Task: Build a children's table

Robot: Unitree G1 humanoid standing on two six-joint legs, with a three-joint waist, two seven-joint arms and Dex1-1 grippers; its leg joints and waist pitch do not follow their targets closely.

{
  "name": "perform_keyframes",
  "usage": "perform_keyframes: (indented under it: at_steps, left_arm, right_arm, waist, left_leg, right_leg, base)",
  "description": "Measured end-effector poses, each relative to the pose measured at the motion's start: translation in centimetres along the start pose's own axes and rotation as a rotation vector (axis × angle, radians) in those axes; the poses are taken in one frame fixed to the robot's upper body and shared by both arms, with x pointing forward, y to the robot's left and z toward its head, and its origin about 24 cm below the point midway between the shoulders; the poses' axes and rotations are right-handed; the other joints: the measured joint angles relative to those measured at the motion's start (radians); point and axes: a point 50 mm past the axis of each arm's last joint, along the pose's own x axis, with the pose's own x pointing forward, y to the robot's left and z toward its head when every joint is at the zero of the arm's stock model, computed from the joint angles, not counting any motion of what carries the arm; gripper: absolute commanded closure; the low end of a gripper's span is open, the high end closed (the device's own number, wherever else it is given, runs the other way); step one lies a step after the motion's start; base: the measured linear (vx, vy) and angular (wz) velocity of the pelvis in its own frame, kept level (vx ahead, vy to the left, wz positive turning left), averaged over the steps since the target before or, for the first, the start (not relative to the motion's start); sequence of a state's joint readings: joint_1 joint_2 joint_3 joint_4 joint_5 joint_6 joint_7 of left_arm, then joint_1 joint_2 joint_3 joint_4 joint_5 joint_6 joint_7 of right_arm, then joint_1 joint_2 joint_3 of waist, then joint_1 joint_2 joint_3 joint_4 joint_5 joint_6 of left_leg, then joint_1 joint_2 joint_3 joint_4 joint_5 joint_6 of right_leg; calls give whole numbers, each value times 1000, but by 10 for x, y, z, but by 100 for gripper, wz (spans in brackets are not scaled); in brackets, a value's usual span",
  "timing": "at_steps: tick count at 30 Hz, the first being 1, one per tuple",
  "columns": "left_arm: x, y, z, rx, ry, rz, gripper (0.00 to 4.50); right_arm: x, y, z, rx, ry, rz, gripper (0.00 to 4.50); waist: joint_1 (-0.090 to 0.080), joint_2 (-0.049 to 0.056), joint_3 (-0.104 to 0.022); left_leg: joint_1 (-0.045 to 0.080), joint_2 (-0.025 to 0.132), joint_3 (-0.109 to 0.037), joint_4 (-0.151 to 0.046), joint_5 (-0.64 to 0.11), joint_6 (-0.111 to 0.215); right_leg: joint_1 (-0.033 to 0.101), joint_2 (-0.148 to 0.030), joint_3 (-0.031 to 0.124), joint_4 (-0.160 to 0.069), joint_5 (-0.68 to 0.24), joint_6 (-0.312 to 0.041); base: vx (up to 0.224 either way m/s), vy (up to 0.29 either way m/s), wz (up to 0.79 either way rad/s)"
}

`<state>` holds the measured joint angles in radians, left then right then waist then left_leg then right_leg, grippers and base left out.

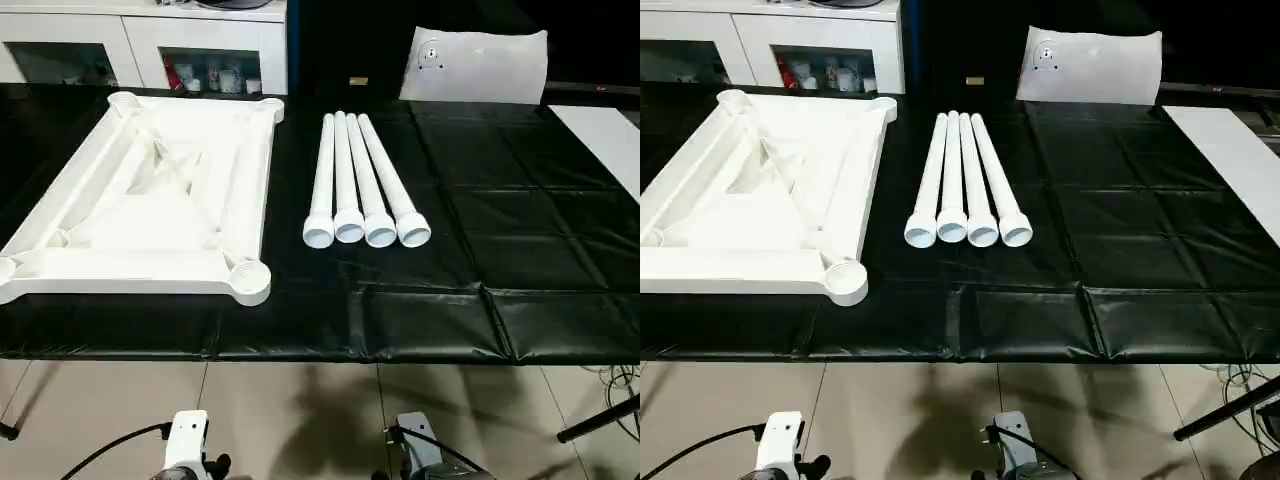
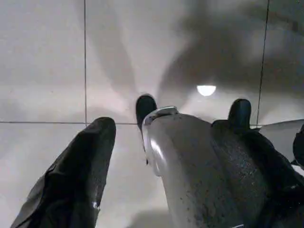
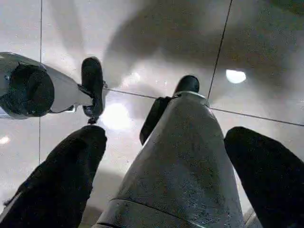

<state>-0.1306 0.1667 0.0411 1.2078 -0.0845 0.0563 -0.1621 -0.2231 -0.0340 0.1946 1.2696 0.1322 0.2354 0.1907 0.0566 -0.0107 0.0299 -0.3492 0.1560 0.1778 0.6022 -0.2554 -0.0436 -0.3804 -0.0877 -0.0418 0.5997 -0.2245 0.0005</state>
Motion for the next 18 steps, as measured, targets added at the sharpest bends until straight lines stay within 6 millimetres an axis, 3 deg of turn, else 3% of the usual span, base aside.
perform_keyframes:
  at_steps: [13, 14, 15, 18]
  left_arm:
    - [0, 0, 0, 0, 0, 0, 92]
    - [3, -6, 5, -50, 49, 9, 92]
    - [4, -8, 13, -69, 55, 19, 92]
    - [6, -12, 21, -86, 47, 29, 92]
  right_arm:
    - [0, 0, 0, 0, -1, -1, 4]
    - [-1, -7, 0, 49, -36, -71, 4]
    - [-2, -14, 2, 67, -61, -111, 4]
    - [-6, -29, 4, 90, -88, -174, 4]
  waist:
    - [0, 0, 0]
    - [1, -23, 8]
    - [3, -20, 8]
    - [-11, -36, 5]
  left_leg:
    - [0, 0, 0, 0, 0, 0]
    - [0, 0, 2, 0, 1, 2]
    - [2, 3, 8, -2, 7, 1]
    - [1, 5, 15, -1, 8, 4]
  right_leg:
    - [0, 0, 0, 0, 0, 0]
    - [-1, -2, -2, 1, 0, 0]
    - [-3, -3, -2, 3, 0, 0]
    - [-3, -3, 0, 2, 2, -2]
  base:
    - [0, 0, 0]
    - [0, 0, 0]
    - [0, 0, 0]
    - [0, 0, 0]
